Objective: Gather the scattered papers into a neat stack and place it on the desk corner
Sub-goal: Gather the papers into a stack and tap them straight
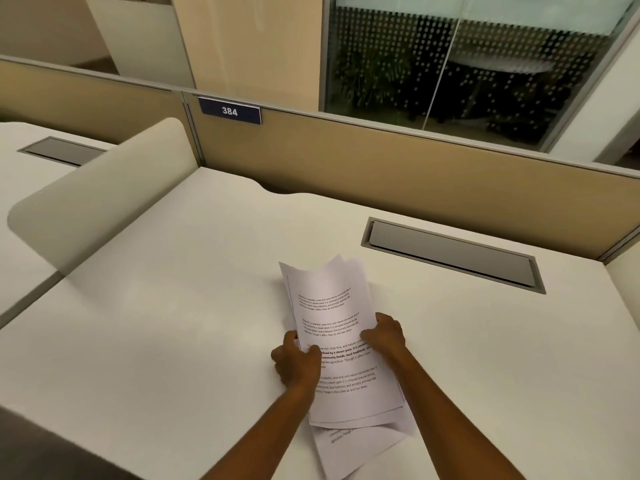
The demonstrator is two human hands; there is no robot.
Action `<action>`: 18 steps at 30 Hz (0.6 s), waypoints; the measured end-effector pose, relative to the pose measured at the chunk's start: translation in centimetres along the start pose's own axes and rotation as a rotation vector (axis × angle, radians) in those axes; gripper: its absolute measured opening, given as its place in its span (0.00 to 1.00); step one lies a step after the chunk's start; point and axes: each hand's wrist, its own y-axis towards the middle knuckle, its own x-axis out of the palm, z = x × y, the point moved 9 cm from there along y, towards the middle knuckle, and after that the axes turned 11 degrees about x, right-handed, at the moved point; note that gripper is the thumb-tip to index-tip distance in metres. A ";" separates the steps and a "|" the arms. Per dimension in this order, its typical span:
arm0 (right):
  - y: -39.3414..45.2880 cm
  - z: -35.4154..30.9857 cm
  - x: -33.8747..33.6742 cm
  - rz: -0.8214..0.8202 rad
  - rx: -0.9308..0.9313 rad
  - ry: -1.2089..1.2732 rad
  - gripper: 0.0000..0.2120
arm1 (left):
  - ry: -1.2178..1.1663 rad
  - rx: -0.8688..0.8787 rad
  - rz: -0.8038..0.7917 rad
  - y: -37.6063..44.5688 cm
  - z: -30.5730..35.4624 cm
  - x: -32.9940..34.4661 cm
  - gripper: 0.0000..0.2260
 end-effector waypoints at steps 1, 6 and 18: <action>-0.1 0.0 0.0 0.002 0.004 0.003 0.21 | -0.041 0.015 0.000 0.2 0.3 -0.1 0.19; -0.5 0.2 0.1 0.015 0.001 0.063 0.21 | -0.113 0.093 -0.066 0.9 1.4 0.3 0.16; -0.4 2.3 0.1 0.055 0.009 0.264 0.21 | -0.113 0.300 -0.235 3.6 3.0 -0.1 0.27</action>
